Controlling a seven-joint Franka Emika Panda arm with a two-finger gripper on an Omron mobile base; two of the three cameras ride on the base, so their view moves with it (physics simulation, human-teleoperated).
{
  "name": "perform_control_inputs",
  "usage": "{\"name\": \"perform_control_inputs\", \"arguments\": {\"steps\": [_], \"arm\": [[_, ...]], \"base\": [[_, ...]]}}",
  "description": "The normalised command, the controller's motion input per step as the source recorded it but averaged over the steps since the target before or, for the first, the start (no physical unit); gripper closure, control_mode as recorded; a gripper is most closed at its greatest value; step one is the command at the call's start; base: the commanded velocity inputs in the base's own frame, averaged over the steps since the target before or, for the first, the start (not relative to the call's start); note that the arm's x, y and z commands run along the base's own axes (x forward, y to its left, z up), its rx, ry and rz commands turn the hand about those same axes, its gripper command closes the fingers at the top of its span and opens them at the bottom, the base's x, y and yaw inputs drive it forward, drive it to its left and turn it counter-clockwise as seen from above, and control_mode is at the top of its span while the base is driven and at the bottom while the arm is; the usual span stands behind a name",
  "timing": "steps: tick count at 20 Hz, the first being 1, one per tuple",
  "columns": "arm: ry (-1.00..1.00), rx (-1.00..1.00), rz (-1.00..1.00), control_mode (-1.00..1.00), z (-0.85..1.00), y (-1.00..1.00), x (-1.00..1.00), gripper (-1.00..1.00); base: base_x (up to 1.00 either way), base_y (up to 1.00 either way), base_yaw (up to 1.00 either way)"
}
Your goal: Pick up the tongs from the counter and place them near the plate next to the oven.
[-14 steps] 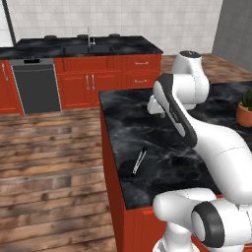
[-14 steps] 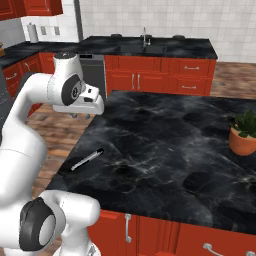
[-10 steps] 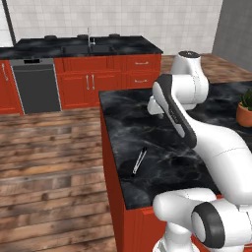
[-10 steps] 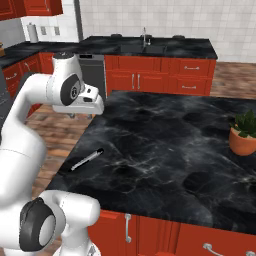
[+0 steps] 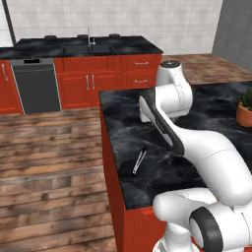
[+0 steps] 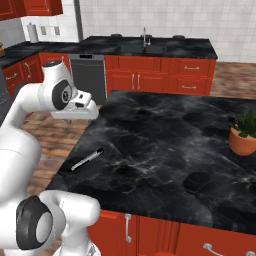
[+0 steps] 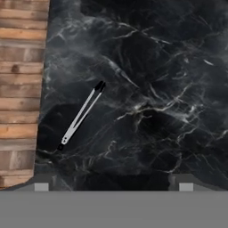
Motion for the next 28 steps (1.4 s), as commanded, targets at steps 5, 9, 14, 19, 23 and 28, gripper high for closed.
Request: {"name": "perform_control_inputs", "arguments": {"steps": [5, 9, 14, 19, 23, 28], "arm": [[0.05, 0.02, -0.17, -1.00, -0.25, 0.03, 0.36, -1.00], [0.08, 0.00, -0.11, -1.00, -0.28, 0.08, 0.47, -1.00], [0.17, 0.06, -0.14, -1.00, -0.36, 0.07, 0.46, -1.00], [0.18, 0.02, -0.24, -1.00, -0.55, 0.15, 0.16, -1.00], [0.07, 0.03, -0.16, -1.00, -0.50, 0.04, 0.28, -1.00], [0.02, 0.13, -0.03, -1.00, -0.52, -0.06, 0.23, -1.00]], "base": [[0.00, 0.00, 0.00], [0.00, 0.00, 0.00], [0.00, 0.00, 0.00], [0.00, 0.00, 0.00], [0.00, 0.00, 0.00], [0.00, 0.00, 0.00]]}}
